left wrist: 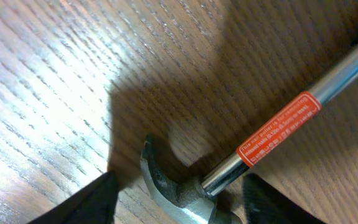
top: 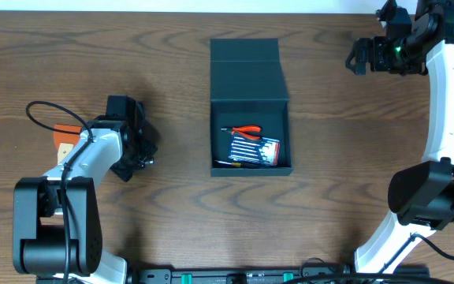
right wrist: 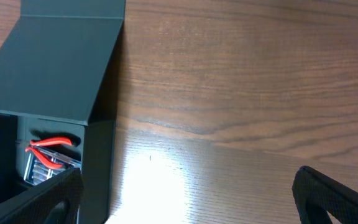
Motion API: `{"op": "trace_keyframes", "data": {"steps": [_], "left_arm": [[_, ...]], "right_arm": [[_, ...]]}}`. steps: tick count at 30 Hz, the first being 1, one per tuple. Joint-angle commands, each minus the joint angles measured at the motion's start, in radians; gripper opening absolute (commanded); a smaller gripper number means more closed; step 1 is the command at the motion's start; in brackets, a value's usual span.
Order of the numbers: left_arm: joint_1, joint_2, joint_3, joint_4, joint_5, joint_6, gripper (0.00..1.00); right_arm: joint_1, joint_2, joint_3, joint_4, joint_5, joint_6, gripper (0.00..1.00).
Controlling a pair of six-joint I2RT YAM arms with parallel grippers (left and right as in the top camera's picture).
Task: Pack container
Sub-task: 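Lower the left gripper onto the red-handled hammer and close it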
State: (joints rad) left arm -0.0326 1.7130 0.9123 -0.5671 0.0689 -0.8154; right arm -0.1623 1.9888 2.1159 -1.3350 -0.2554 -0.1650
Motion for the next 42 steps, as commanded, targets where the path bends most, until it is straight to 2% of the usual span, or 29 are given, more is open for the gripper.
{"op": "trace_keyframes", "data": {"steps": [1, 5, 12, 17, 27, 31, 34, 36, 42], "left_arm": [[0.004, 0.040, -0.014, 0.009, 0.018, -0.005, 0.54], [0.004, 0.040, -0.014, 0.011, 0.018, -0.005, 0.38], [0.004, 0.040, -0.014, 0.012, 0.017, -0.005, 0.37], [0.004, 0.040, -0.014, 0.023, 0.017, -0.005, 0.24], [0.004, 0.040, -0.014, 0.031, 0.016, -0.005, 0.22], [0.004, 0.040, -0.013, 0.031, -0.006, -0.004, 0.11], [0.004, 0.040, -0.013, 0.031, -0.006, -0.004, 0.11], [0.004, 0.040, -0.013, 0.031, -0.009, -0.004, 0.06], [0.004, 0.038, -0.013, 0.031, -0.009, 0.035, 0.06]], "right_arm": [[0.006, -0.006, 0.001, -0.002, -0.014, -0.008, 0.99], [0.006, -0.006, 0.001, -0.004, -0.014, -0.008, 0.99], [0.006, -0.006, 0.001, -0.005, -0.014, -0.008, 0.99], [0.006, -0.006, 0.001, -0.005, -0.014, -0.008, 0.99], [0.006, -0.006, 0.001, -0.009, -0.014, -0.008, 0.99], [0.006, -0.006, 0.001, -0.009, -0.014, -0.008, 0.99], [0.006, -0.006, 0.001, -0.011, -0.014, -0.008, 0.99], [0.006, -0.006, 0.001, -0.013, -0.014, -0.008, 0.99], [0.006, -0.006, 0.001, -0.015, -0.014, -0.008, 0.99]]}}
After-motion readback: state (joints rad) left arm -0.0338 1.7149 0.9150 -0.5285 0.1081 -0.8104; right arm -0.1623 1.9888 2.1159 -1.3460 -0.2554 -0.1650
